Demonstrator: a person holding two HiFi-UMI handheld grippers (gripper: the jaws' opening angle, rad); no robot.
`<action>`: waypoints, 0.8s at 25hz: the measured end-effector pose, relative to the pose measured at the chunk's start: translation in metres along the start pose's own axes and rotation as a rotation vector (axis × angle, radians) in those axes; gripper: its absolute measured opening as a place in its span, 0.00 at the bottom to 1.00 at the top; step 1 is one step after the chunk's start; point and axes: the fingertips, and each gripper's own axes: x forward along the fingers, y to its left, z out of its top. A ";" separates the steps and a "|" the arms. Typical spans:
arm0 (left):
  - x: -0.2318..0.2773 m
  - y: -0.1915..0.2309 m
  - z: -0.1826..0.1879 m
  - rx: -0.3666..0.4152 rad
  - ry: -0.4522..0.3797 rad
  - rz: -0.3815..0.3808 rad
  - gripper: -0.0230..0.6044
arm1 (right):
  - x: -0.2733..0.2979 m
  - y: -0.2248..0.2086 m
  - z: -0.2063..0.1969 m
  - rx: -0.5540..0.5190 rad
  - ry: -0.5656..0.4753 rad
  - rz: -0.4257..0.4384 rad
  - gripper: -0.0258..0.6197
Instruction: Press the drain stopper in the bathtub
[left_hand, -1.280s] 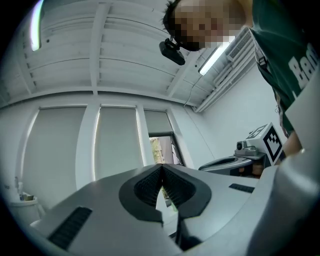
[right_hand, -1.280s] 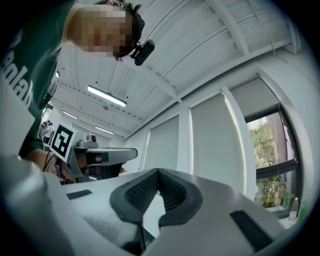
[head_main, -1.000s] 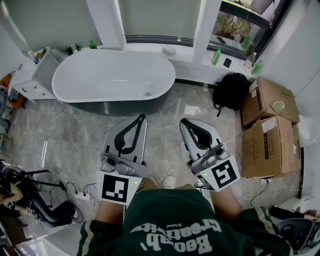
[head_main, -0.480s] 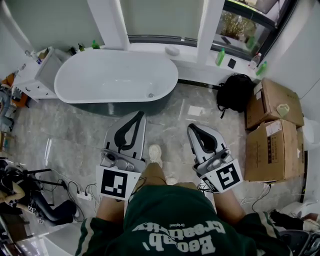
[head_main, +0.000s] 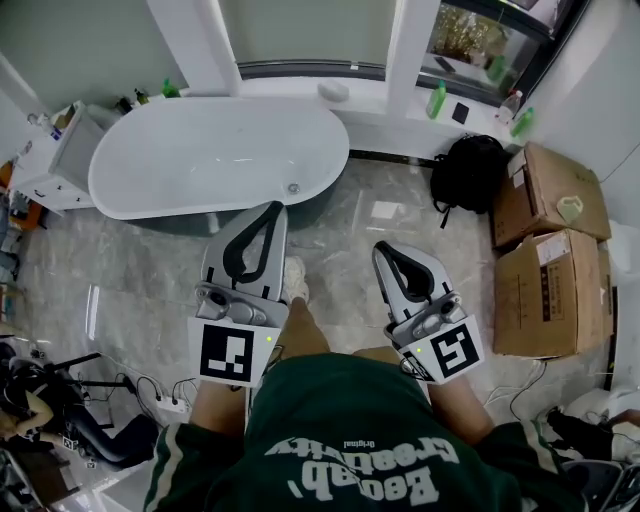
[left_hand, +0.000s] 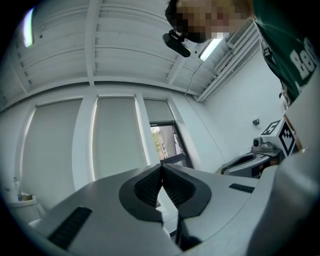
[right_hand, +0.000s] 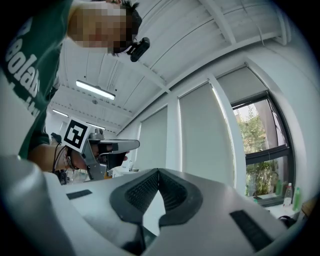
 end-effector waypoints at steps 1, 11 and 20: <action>0.011 0.008 -0.008 -0.010 0.010 -0.002 0.05 | 0.012 -0.005 -0.002 -0.015 0.004 -0.002 0.06; 0.131 0.119 -0.048 -0.009 0.006 -0.048 0.05 | 0.168 -0.081 -0.008 -0.028 0.044 -0.062 0.06; 0.241 0.218 -0.109 -0.021 0.063 -0.132 0.05 | 0.319 -0.135 -0.040 0.026 0.108 -0.059 0.06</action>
